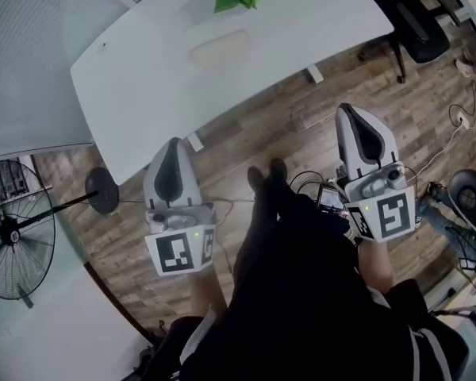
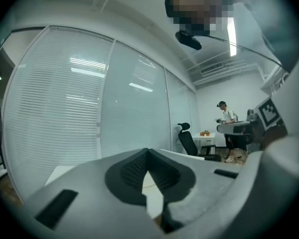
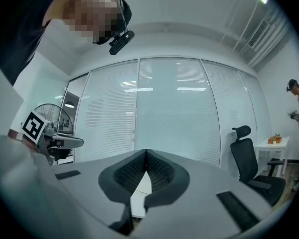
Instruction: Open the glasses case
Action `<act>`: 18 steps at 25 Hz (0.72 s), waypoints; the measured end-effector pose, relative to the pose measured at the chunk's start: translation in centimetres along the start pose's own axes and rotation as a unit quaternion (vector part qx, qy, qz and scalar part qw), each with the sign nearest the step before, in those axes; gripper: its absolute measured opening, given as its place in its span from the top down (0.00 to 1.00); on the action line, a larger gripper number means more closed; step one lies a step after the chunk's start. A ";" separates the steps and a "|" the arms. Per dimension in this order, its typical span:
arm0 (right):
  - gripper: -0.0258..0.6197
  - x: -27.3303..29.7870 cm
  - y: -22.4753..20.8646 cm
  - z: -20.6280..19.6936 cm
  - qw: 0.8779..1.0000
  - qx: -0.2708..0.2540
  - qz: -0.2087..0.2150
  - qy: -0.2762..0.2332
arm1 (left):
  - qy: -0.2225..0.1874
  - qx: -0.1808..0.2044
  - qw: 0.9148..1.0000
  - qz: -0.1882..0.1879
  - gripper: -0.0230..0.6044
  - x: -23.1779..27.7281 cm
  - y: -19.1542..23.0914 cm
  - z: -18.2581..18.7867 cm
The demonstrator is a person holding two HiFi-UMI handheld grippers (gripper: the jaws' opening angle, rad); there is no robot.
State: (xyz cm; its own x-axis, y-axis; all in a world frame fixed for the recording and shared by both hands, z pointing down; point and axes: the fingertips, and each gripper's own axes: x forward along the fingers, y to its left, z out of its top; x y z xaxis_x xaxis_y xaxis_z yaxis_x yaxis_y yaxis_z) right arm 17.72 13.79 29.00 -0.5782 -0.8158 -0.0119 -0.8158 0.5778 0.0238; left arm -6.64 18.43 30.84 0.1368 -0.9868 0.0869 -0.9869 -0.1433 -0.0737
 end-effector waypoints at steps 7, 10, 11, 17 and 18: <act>0.93 1.1 -0.3 -0.4 0.999 0.026 0.025 -0.016 | -0.008 0.014 1.000 0.023 0.97 0.2 0.2 1.1; 0.93 2.3 -1.1 -0.5 0.999 0.018 0.027 -0.025 | -0.017 0.013 0.999 0.024 0.97 1.0 0.4 1.5; 0.93 2.6 -1.2 -0.4 0.999 0.017 0.027 -0.027 | -0.017 0.012 1.000 0.023 0.97 1.2 0.5 1.5; 0.93 7.7 -1.2 -0.5 0.999 0.009 0.042 -0.024 | -0.018 0.011 0.999 0.031 0.97 4.4 3.3 1.5; 0.93 9.2 -1.1 -0.7 0.999 0.004 0.046 -0.022 | -0.018 0.010 0.999 0.032 0.97 5.4 4.2 1.3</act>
State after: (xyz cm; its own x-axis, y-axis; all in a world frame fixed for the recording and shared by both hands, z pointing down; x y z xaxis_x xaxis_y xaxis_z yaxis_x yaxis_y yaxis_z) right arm 13.26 5.62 29.53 -0.6507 -0.7574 -0.0546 -0.7590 0.6508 0.0191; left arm -9.93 12.43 29.66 0.0766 -0.9960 0.0455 -0.9919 -0.0807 -0.0984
